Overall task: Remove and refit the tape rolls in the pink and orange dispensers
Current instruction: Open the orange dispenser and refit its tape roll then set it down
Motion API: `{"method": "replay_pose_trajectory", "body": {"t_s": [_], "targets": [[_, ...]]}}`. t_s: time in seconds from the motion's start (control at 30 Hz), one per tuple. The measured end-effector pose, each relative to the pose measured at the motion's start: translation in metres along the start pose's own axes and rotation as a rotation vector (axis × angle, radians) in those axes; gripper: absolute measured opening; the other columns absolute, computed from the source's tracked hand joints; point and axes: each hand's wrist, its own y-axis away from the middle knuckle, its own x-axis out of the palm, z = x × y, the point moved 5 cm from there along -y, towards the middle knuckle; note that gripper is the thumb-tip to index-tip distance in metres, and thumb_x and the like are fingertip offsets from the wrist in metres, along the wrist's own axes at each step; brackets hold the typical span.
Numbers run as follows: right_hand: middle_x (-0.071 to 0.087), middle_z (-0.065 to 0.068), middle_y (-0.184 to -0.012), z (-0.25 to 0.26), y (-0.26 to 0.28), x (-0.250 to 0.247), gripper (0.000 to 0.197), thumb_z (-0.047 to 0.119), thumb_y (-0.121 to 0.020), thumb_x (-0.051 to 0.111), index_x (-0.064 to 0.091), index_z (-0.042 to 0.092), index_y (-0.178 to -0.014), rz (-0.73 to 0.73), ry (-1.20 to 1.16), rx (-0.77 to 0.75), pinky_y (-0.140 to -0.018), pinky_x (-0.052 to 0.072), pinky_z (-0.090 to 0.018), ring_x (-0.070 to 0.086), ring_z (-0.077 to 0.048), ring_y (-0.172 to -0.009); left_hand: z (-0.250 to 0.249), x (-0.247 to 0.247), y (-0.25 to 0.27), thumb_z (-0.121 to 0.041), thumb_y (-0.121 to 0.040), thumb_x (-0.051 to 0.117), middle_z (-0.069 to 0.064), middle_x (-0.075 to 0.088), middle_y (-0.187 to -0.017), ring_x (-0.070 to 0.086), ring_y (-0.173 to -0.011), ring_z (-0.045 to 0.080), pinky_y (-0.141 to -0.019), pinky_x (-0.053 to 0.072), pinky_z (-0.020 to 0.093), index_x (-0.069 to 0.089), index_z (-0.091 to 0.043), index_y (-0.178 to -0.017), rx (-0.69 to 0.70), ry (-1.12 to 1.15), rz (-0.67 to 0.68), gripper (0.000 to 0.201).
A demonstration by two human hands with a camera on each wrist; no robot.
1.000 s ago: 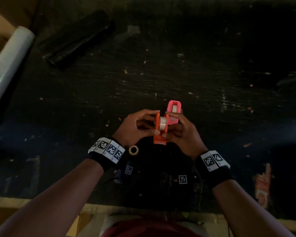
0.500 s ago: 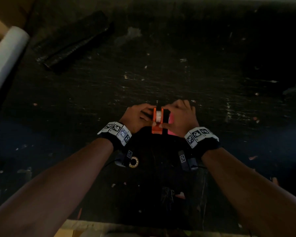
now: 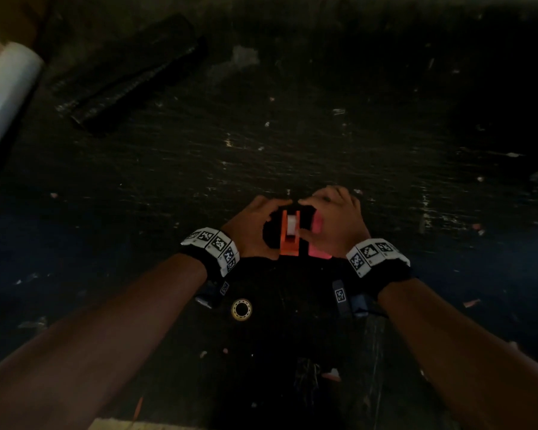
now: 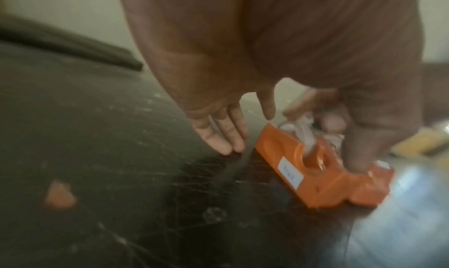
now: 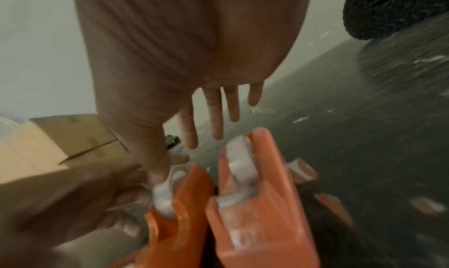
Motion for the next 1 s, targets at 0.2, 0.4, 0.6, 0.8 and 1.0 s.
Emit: {"method": "replay_pose_trajectory", "body": {"t_s": [0.2,0.4,0.6,0.8,1.0], "targets": [[0.06,0.002,-0.113,0.016,-0.006,-0.004,0.022,0.041,-0.085,0.067,0.069,0.03,-0.104,-0.039,-0.004,-0.113,-0.095,0.034,-0.043,0.045,-0.023,-0.119,-0.01,0.006,-0.009,-0.046,-0.054,0.098,0.002,0.035,-0.145,0.042,-0.136,0.025,-0.111,0.046,0.047,0.027,-0.035,-0.154,0.043,-0.226,0.073,0.123],[0.064,0.003,-0.105,0.023,-0.008,0.0,0.009,0.033,-0.088,0.064,0.071,0.028,-0.091,-0.056,-0.021,-0.12,-0.089,0.032,-0.04,0.048,-0.022,-0.112,-0.009,0.006,-0.012,-0.05,-0.055,0.096,0.004,0.041,-0.143,0.046,-0.132,0.024,-0.109,0.048,0.046,0.043,-0.026,-0.145,0.055,-0.293,0.032,0.108],[0.069,0.003,-0.1,0.027,0.016,0.008,0.004,0.026,-0.089,0.069,0.074,0.025,-0.088,-0.164,-0.141,-0.047,-0.088,0.034,-0.035,0.055,-0.02,-0.106,-0.011,0.001,-0.012,-0.057,-0.052,0.094,-0.004,0.044,-0.141,0.051,-0.13,0.021,-0.1,0.053,0.044,0.038,-0.041,-0.147,0.084,-0.336,0.009,0.111],[0.075,0.01,-0.082,0.029,0.061,0.034,0.011,0.017,-0.079,0.079,0.075,0.027,-0.079,-0.3,-0.321,0.055,-0.091,0.05,-0.054,0.066,-0.017,-0.088,-0.011,0.0,-0.009,-0.057,-0.053,0.093,-0.005,0.042,-0.144,0.05,-0.132,0.021,-0.099,0.055,0.051,0.033,-0.049,-0.15,0.083,-0.348,0.005,0.114],[0.076,0.006,-0.073,0.037,0.083,0.057,0.011,0.015,-0.076,0.081,0.078,0.024,-0.076,-0.334,-0.342,0.115,-0.089,0.051,-0.051,0.068,-0.023,-0.077,-0.013,-0.001,-0.01,-0.057,-0.055,0.092,-0.006,0.041,-0.144,0.049,-0.133,0.021,-0.102,0.052,0.05,0.033,-0.048,-0.149,0.073,-0.346,0.024,0.111]]}}
